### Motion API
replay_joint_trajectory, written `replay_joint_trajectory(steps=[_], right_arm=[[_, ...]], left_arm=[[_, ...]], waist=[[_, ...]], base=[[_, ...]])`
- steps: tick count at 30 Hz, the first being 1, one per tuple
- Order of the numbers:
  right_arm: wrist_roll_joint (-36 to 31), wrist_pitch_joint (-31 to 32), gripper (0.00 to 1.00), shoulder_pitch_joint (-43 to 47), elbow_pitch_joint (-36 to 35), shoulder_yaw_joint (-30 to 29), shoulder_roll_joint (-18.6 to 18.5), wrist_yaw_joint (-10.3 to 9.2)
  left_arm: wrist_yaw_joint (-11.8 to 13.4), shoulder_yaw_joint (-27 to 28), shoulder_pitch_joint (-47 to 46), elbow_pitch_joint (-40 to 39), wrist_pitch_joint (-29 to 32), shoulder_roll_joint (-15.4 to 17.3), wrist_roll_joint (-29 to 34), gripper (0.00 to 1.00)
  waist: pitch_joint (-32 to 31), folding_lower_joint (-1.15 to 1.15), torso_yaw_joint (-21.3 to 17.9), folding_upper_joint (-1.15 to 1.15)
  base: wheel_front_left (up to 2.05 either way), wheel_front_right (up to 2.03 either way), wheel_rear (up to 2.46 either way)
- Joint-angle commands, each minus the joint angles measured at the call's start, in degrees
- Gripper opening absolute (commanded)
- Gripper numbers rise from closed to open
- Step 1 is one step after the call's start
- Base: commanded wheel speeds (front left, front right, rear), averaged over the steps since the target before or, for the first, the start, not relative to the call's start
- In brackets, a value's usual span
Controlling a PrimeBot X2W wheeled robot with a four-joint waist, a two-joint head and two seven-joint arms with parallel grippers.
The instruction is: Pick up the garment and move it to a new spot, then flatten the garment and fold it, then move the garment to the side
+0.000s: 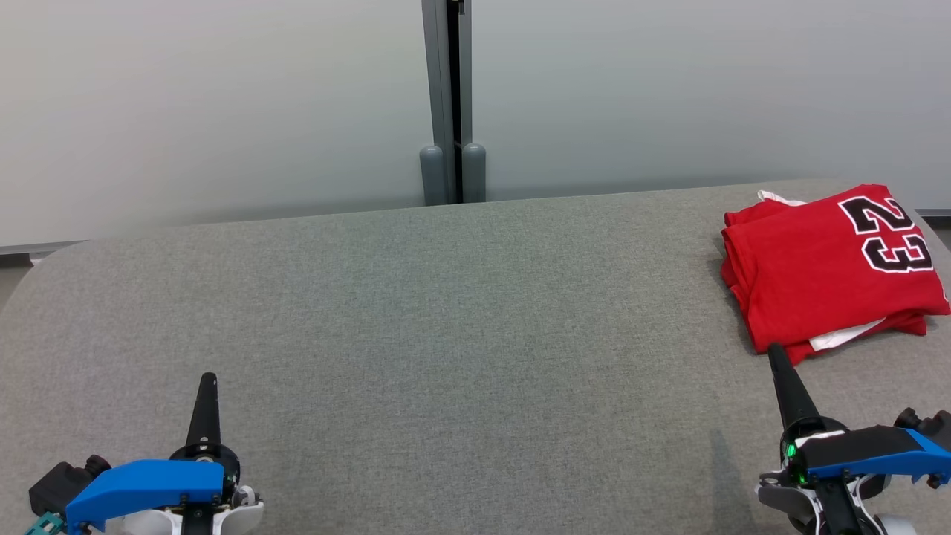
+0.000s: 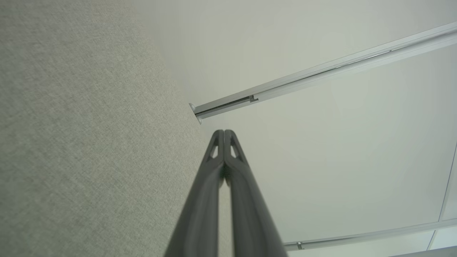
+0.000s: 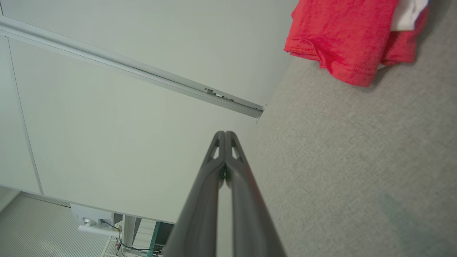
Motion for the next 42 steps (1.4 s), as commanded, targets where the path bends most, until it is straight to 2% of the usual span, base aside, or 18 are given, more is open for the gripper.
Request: replay_joint_trajectory(steps=[1, 42], right_arm=[[1.38, 0.48, 0.0, 0.4, -0.87, -0.4, 0.07, 0.02], [18.41, 5.21, 0.0, 1.59, -2.75, -3.51, 1.08, 0.02]], left_arm=[[-0.39, 0.34, -1.25, -0.68, 0.44, 0.35, -1.44, 0.0], [-1.1, 1.09, -2.2, -2.18, 5.23, 0.38, -19.74, 0.0]], waist=[[0.01, 0.0, 0.07, 0.0], [0.22, 0.0, 2.1, 0.0]], base=[[0.0, 0.0, 0.0], [0.0, 0.0, 0.0]])
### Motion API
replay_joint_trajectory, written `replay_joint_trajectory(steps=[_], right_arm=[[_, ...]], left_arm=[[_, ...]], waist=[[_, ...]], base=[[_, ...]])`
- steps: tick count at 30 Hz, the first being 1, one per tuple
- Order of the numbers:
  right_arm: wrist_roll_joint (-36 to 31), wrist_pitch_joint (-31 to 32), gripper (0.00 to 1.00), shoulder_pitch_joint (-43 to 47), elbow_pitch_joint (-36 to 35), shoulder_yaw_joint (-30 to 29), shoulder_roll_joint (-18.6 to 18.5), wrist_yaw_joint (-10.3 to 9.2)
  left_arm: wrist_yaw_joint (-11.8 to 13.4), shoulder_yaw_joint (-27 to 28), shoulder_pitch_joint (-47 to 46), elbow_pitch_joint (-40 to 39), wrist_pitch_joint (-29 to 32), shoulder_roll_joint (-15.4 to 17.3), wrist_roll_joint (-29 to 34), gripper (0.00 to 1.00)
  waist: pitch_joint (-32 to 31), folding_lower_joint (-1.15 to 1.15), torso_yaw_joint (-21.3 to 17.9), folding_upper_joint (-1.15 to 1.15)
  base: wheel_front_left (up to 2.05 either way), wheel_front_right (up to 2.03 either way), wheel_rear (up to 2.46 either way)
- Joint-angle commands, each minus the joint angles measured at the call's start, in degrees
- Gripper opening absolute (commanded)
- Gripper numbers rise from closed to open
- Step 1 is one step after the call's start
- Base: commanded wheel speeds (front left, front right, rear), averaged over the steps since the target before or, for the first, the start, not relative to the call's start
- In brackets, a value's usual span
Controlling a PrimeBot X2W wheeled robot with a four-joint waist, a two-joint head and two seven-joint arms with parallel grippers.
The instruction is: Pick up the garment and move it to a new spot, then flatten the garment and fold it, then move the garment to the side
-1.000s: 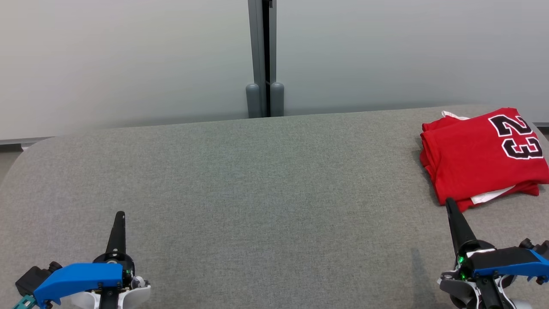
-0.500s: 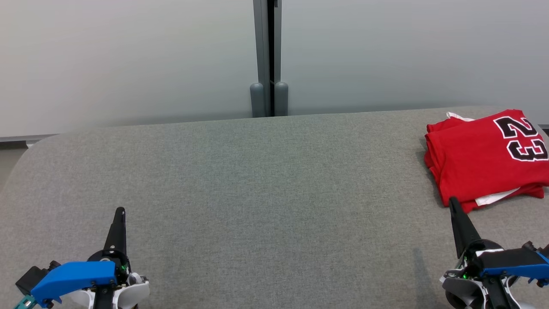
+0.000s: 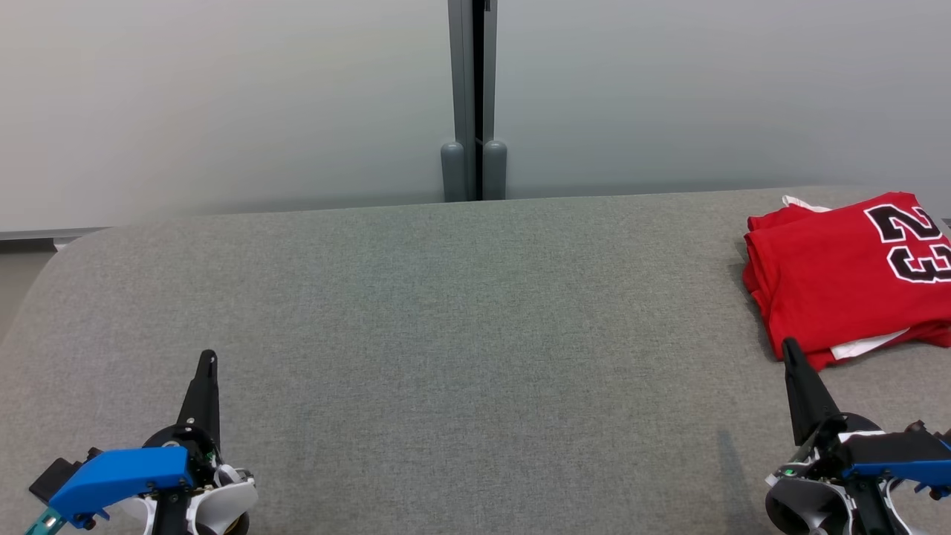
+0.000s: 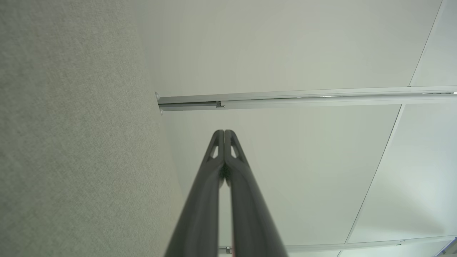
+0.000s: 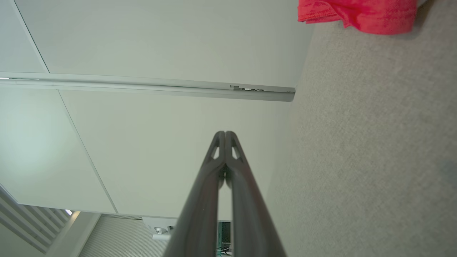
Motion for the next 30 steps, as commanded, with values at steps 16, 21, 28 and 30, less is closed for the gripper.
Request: replay_joint_trajectory(steps=[16, 21, 28, 30], right_arm=[[2.62, 0.75, 0.0, 0.93, -0.56, -0.59, 0.26, 0.02], [2.62, 0.75, 0.0, 0.92, -0.56, -0.58, 0.25, 0.02], [2.63, 0.75, 0.0, 0.92, -0.56, -0.58, 0.25, 0.02], [2.63, 0.75, 0.0, 0.91, -0.56, -0.58, 0.25, 0.02]], left_arm=[[-0.62, 0.24, -0.79, -0.44, 0.86, 0.22, -2.66, 0.0], [-0.62, 0.24, -0.79, -0.44, 0.85, 0.22, -2.66, 0.0], [-0.62, 0.24, -0.79, -0.45, 0.85, 0.22, -2.66, 0.0], [-0.62, 0.24, -0.79, -0.45, 0.85, 0.22, -2.66, 0.0]], waist=[[0.03, 0.0, 0.32, -0.01], [0.03, 0.0, 0.32, -0.01], [0.03, 0.0, 0.32, -0.01], [0.03, 0.0, 0.32, -0.01]], base=[[0.0, 0.0, 0.0], [0.0, 0.0, 0.0], [0.0, 0.0, 0.0], [0.0, 0.0, 0.0]])
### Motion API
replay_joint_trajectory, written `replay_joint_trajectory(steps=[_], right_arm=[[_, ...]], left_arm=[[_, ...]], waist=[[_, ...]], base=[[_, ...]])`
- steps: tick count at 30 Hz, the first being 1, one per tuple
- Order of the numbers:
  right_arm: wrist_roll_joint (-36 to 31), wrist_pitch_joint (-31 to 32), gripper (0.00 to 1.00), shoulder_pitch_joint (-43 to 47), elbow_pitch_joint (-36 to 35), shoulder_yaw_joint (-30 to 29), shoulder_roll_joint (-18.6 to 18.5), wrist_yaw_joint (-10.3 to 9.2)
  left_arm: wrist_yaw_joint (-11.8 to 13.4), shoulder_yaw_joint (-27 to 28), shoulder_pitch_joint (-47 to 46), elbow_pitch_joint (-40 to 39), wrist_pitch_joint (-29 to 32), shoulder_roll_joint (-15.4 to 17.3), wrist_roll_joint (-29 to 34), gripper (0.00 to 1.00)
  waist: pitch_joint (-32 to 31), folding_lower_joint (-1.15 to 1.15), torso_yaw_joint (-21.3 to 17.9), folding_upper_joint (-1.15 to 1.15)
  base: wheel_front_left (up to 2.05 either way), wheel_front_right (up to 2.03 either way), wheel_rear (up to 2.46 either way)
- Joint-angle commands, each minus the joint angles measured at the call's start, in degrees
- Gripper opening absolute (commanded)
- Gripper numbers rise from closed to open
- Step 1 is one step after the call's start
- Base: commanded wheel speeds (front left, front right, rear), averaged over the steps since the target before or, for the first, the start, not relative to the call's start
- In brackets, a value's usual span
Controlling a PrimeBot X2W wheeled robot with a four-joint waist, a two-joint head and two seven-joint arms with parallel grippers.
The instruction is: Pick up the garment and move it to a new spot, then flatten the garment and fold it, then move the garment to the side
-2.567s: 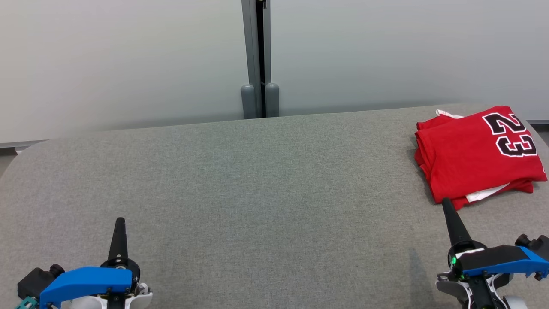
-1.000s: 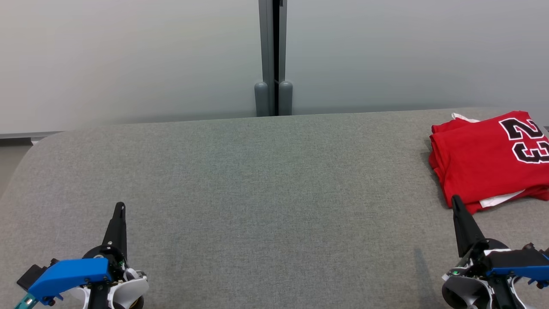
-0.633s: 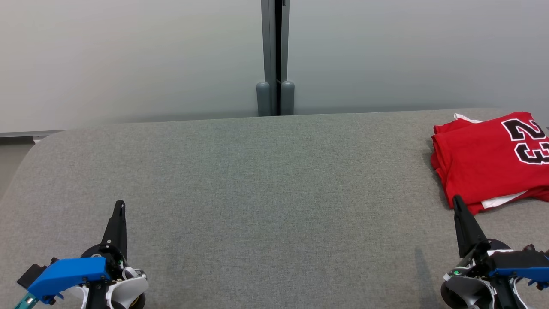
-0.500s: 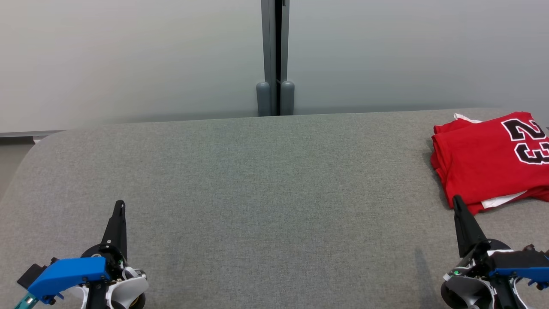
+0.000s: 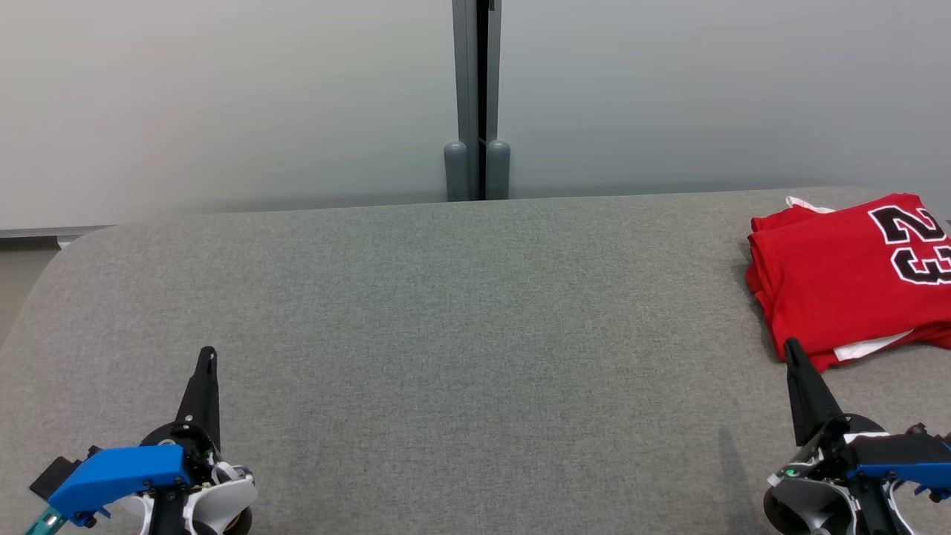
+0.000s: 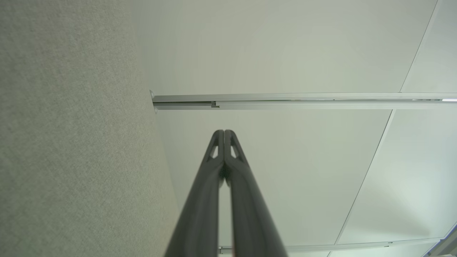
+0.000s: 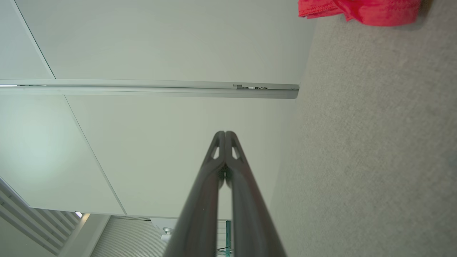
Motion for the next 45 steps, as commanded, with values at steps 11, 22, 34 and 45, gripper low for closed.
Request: replay_joint_trajectory(steps=[11, 22, 34, 45], right_arm=[[0.14, 0.16, 0.0, 0.68, -0.22, -0.13, 0.09, 0.02], [0.14, 0.15, 0.0, 0.67, -0.22, -0.13, 0.09, 0.02], [0.15, 0.15, 0.0, 0.67, -0.22, -0.12, 0.09, 0.02], [0.15, 0.15, 0.0, 0.67, -0.22, -0.12, 0.09, 0.02]], left_arm=[[-0.53, 0.12, -0.56, -0.19, 0.23, 0.2, -0.21, 0.0], [-0.53, 0.12, -0.56, -0.19, 0.23, 0.2, -0.21, 0.0], [-0.53, 0.12, -0.56, -0.2, 0.22, 0.2, -0.21, 0.0], [-0.41, 0.11, -0.56, -0.2, 0.22, 0.2, -0.21, 0.0]], waist=[[0.0, 0.0, 0.0, -0.01], [0.0, 0.0, 0.0, -0.01], [0.0, 0.0, 0.0, -0.01], [0.0, 0.0, 0.0, -0.01]], base=[[0.0, 0.0, 0.0], [0.0, 0.0, 0.0], [0.0, 0.0, 0.0], [0.0, 0.0, 0.0]])
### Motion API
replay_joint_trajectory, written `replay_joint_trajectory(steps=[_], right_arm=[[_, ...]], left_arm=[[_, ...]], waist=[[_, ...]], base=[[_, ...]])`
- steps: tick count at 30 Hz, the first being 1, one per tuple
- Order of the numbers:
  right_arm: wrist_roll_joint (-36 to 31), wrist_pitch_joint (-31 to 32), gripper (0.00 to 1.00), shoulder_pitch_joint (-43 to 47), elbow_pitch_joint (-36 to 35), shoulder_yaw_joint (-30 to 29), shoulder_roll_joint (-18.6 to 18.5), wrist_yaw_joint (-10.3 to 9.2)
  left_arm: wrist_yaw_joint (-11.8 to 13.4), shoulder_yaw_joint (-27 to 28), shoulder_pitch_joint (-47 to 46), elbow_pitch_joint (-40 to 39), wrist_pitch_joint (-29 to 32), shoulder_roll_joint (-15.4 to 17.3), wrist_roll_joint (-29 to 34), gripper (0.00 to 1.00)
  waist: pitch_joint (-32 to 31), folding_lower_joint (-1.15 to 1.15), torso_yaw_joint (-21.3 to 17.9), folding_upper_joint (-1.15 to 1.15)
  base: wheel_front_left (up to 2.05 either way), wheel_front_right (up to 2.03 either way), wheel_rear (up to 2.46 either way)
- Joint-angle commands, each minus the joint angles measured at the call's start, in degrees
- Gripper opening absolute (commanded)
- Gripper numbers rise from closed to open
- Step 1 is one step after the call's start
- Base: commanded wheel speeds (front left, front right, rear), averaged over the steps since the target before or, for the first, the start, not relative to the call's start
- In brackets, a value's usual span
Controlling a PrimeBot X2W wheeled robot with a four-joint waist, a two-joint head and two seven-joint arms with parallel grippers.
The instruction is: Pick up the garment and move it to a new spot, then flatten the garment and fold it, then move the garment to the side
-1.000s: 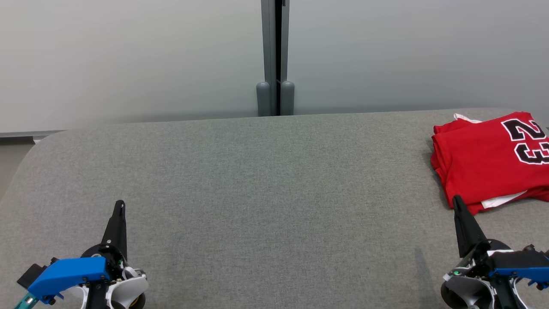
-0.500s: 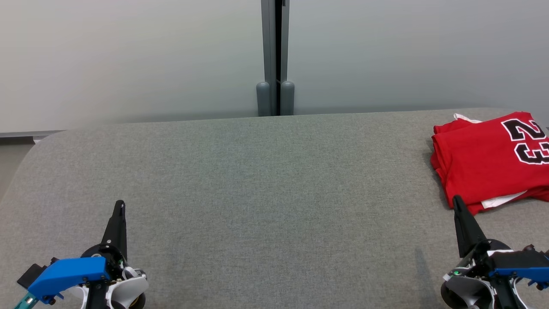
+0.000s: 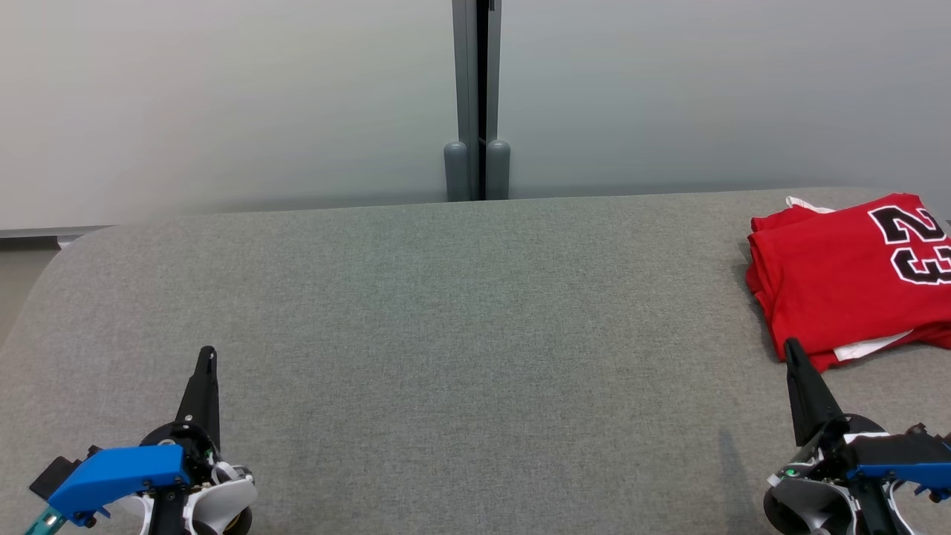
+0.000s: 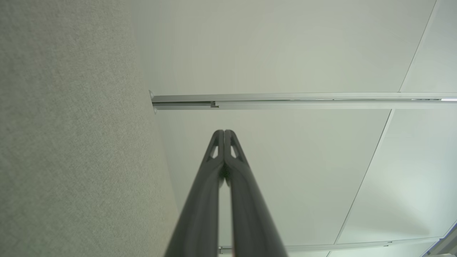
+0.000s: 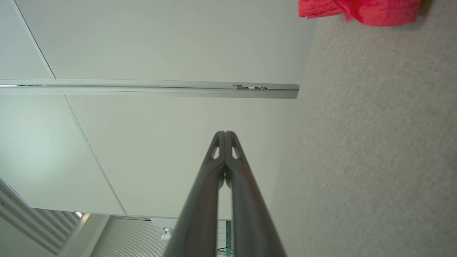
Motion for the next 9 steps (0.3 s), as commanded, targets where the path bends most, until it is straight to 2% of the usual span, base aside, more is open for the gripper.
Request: replay_joint_trajectory(steps=[1, 9], right_arm=[[0.15, 0.15, 0.0, 0.65, -0.22, -0.12, 0.09, 0.02], [0.15, 0.15, 0.0, 0.65, -0.22, -0.11, 0.09, 0.02]], left_arm=[[-0.24, 0.1, -0.56, -0.19, 0.22, 0.2, -0.21, 0.0], [-0.24, 0.1, -0.56, -0.19, 0.22, 0.2, -0.21, 0.0]], waist=[[0.0, 0.0, 0.0, 0.0], [0.0, 0.0, 0.0, 0.0]], base=[[0.0, 0.0, 0.0], [0.0, 0.0, 0.0]])
